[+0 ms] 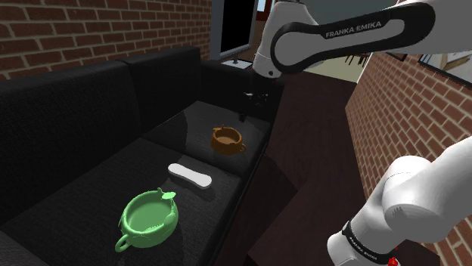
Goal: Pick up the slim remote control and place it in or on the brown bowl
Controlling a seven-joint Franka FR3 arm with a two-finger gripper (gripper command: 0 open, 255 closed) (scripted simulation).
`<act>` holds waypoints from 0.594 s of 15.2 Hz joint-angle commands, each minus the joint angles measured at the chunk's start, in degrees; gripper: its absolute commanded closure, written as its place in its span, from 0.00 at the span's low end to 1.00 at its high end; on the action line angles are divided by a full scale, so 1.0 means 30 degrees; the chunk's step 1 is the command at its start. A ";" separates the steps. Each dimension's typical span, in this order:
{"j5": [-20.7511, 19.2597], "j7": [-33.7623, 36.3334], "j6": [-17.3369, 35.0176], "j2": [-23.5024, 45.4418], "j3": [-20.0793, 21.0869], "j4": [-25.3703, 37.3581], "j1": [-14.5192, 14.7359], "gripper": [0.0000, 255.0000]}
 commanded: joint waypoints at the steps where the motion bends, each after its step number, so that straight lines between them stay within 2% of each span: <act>1: -0.0084 -0.0098 0.0856 0.1346 0.0167 0.0325 0.0118 0.00; 9: -0.0803 -0.0061 0.3693 0.6810 0.0865 0.2246 0.0615 0.00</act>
